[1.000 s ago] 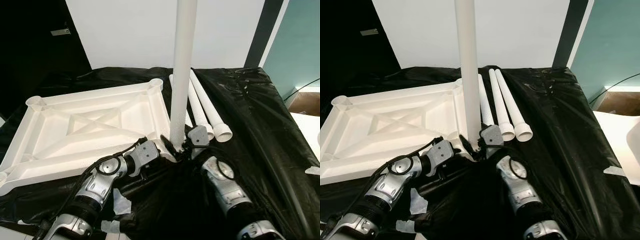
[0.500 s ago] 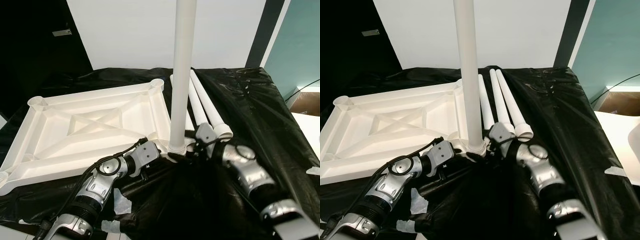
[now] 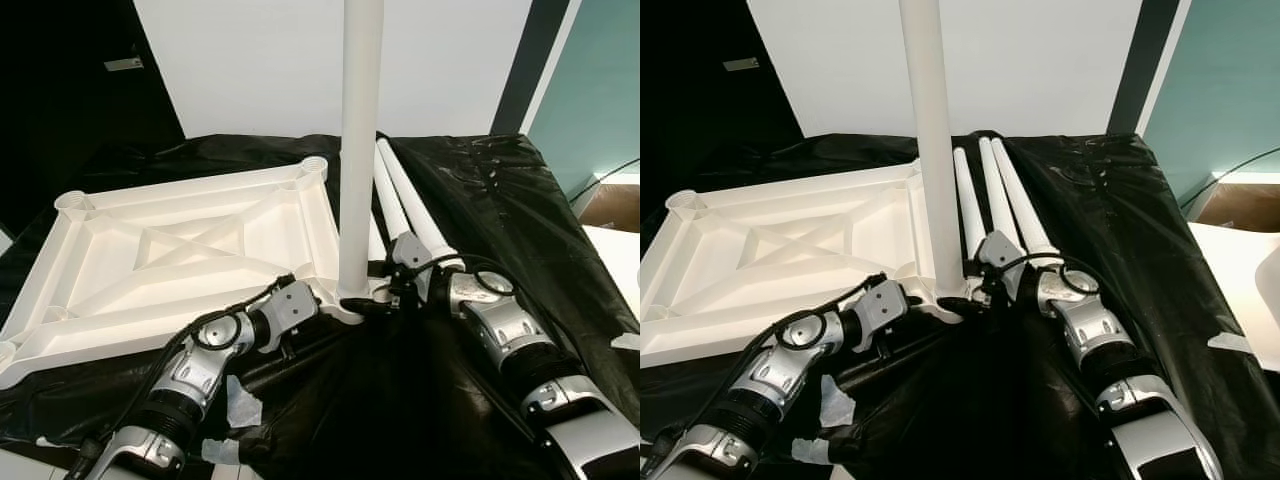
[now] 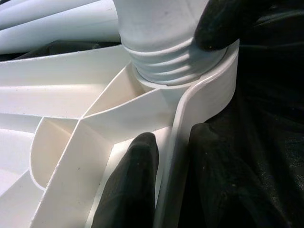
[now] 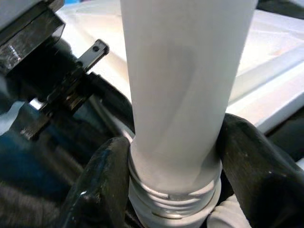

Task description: Building children table

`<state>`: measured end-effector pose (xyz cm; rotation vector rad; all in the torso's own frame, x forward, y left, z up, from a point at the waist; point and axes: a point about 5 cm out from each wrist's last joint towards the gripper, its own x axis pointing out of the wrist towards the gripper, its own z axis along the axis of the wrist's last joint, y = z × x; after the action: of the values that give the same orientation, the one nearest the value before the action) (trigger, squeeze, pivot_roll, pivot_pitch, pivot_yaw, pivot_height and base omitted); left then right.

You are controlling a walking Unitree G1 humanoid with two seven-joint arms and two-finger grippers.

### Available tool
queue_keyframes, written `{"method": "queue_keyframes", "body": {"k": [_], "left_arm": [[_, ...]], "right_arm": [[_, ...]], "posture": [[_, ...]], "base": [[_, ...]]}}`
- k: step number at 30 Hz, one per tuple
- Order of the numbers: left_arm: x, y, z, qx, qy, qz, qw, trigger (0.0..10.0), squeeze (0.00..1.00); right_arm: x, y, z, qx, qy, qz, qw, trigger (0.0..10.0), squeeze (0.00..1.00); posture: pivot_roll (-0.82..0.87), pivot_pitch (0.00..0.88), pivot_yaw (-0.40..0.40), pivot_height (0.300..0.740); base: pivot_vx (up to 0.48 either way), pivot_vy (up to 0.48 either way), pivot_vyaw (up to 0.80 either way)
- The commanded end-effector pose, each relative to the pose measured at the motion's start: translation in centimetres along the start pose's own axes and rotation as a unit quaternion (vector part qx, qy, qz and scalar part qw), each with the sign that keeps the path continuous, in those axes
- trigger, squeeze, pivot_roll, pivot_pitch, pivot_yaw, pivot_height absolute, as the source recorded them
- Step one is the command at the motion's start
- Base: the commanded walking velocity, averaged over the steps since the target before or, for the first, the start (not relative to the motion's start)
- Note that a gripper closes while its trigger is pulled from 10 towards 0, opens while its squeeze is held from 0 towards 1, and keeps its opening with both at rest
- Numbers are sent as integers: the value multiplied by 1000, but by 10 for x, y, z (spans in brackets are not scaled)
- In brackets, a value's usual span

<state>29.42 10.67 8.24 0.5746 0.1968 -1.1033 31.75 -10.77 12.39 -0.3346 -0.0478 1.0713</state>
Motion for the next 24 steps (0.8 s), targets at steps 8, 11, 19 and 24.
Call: {"method": "queue_keyframes", "body": {"k": [8, 11, 19, 24], "left_arm": [[1, -29, -28, -38, 52, -54, 996, 10000, 0], [1, -29, -27, -36, 51, -56, 996, 10000, 0], [2, -29, -26, -35, 49, -59, 996, 10000, 0], [2, -29, -26, -35, 49, -60, 996, 10000, 0]], "right_arm": [[-4, 20, 4, -3, -87, -269, 959, 0, 0], [0, 14, 9, 18, -101, -308, 946, 0, 0], [2, 18, 5, 21, -80, -288, 954, 10000, 1000], [4, 18, 5, 24, -77, -269, 960, 10000, 1000]], "posture": [[82, 0, 23, 740], [75, 0, 31, 740], [72, 0, 31, 740], [69, 0, 32, 740]], "base": [[0, 0, 0], [0, 0, 0], [0, 0, 0], [0, 0, 0]]}}
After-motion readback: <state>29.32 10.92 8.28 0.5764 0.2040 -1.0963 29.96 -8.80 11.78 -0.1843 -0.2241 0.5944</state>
